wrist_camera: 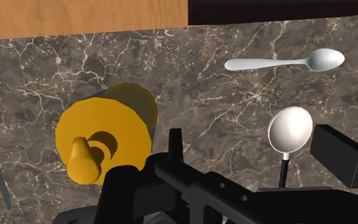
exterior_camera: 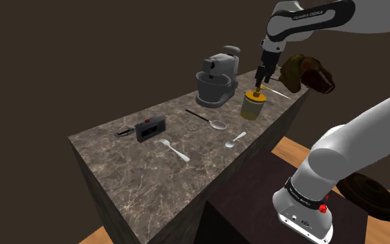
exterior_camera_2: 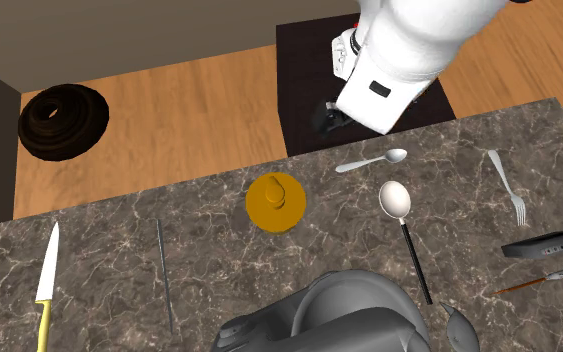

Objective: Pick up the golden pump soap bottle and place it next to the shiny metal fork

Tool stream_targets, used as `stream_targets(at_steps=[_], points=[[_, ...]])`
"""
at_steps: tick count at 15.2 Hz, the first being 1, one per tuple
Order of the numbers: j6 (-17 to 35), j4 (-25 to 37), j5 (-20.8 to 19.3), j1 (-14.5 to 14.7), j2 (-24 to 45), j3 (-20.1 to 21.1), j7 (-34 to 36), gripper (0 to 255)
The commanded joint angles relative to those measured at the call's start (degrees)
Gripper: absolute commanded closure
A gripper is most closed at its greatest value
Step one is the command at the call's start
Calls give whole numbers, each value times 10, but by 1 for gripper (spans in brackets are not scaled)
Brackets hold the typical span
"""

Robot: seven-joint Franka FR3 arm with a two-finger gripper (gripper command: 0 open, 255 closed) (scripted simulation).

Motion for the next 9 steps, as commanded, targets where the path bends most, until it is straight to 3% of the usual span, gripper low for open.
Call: stream_targets(at_steps=[1, 9], points=[[18, 25, 11, 0, 42, -21, -27, 0], [57, 156, 99, -19, 221, -89, -154, 0]])
